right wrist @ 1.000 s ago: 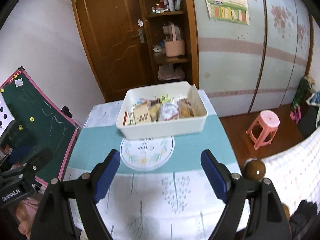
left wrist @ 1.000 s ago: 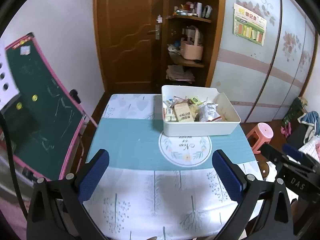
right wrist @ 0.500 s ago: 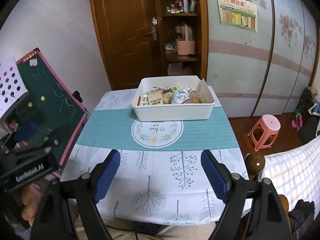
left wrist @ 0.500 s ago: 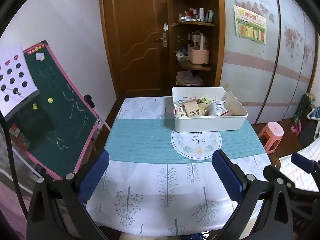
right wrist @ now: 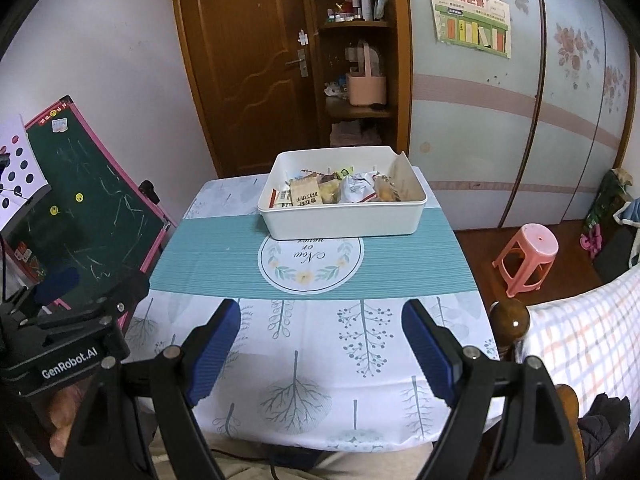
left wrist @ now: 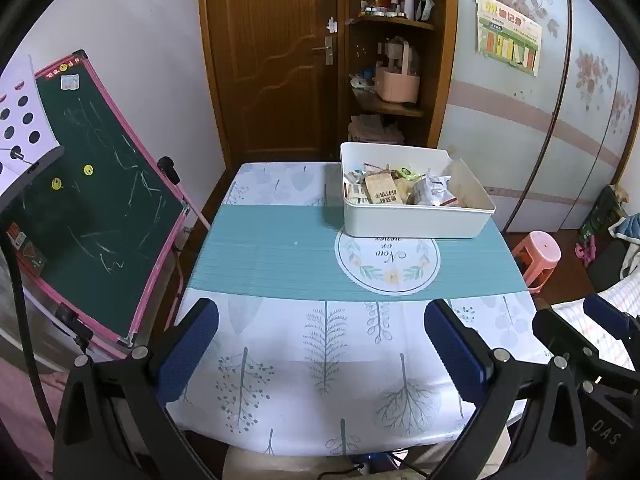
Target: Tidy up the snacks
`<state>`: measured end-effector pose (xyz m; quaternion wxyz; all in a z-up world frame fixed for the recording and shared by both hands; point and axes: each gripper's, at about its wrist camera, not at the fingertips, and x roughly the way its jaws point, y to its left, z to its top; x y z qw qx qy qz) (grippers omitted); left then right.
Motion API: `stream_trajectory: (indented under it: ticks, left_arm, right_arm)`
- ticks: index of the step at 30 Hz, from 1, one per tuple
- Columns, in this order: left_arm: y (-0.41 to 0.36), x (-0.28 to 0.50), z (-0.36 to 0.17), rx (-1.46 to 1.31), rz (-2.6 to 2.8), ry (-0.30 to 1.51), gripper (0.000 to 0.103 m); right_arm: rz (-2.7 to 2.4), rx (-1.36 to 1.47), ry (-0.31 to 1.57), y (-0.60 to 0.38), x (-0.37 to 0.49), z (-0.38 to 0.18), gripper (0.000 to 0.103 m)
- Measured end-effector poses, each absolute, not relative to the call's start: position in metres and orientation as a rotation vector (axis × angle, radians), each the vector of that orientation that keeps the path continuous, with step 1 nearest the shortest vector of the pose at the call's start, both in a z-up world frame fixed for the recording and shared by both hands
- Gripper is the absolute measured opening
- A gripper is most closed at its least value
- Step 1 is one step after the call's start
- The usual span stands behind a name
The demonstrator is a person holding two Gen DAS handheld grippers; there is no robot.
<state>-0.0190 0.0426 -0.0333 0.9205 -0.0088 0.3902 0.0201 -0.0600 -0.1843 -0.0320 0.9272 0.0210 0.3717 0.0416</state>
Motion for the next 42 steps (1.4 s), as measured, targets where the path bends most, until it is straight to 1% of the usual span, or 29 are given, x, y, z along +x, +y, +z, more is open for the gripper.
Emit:
stream_trajectory:
  ticks: [42]
  left_arm:
    - [0.036,0.0,-0.056,-0.002,0.005,0.894,0.102]
  right_arm:
    - [0.098,0.068,0.836,-0.18,-0.042,-0.051,0.083]
